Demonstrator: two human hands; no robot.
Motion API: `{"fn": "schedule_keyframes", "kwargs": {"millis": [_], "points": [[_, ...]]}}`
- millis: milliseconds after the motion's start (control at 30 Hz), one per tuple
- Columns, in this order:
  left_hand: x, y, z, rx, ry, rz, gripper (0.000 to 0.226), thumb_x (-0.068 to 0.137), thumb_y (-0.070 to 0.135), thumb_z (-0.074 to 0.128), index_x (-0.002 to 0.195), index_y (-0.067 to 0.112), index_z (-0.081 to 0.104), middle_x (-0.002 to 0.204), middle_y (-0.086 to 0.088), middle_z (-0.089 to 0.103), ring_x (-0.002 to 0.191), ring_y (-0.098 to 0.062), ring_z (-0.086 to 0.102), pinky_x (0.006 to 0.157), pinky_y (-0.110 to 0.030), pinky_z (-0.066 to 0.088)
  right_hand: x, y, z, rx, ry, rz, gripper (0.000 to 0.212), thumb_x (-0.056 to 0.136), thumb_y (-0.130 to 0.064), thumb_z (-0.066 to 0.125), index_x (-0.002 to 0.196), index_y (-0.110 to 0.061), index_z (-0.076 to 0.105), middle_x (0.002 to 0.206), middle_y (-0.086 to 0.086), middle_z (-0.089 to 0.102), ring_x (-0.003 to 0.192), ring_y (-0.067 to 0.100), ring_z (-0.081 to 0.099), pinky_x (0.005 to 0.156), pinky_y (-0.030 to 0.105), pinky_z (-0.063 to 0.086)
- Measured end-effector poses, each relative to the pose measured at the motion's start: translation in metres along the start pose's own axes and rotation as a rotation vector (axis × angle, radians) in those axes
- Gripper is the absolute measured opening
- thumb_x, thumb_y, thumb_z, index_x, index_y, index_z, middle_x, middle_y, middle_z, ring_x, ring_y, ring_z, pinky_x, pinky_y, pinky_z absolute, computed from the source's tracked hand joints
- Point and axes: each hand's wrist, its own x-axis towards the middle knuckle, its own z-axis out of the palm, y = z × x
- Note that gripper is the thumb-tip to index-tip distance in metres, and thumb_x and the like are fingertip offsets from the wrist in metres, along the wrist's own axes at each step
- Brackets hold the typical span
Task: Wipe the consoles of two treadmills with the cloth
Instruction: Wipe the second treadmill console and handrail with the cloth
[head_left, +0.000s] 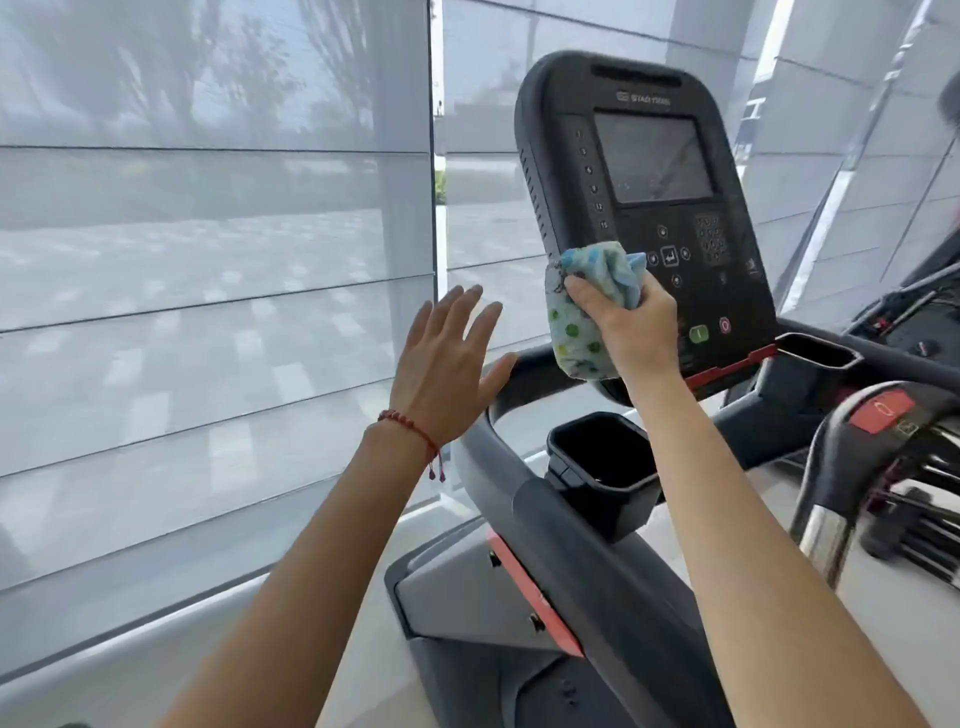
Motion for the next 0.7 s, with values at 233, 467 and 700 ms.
{"fn": "schedule_keyframes", "kwargs": {"millis": [233,467,700], "points": [[0.077,-0.016,0.044,-0.028,0.018,0.121,0.052,0.088,0.039,0.037,0.120,0.002,0.056,0.127,-0.021,0.053,0.121,-0.039,0.047,0.101,-0.052,0.036,0.068,0.012,-0.015,-0.114,0.130,-0.040,0.031,0.070,-0.034,0.077,0.089,-0.015,0.062,0.087,-0.001,0.066,0.088,0.018,0.064,0.078,0.029,0.052],[0.143,-0.016,0.074,-0.028,0.054,0.202,0.052,0.090,0.039,0.037,0.123,0.003,0.055,0.129,-0.020,0.051,0.124,-0.037,0.043,0.103,-0.052,0.035,0.138,0.023,-0.035,-0.125,0.167,-0.076,0.029,0.071,-0.034,0.076,0.090,-0.016,0.064,0.087,-0.004,0.067,0.089,0.016,0.065,0.080,0.030,0.053],[0.206,-0.007,0.090,0.023,0.083,0.277,0.050,0.089,0.038,0.040,0.123,0.003,0.056,0.130,-0.019,0.051,0.126,-0.035,0.041,0.106,-0.048,0.032,0.216,0.027,-0.051,-0.125,0.196,-0.112,0.030,0.066,-0.043,0.077,0.085,-0.025,0.062,0.094,0.002,0.070,0.090,0.019,0.067,0.086,0.042,0.054]]}}
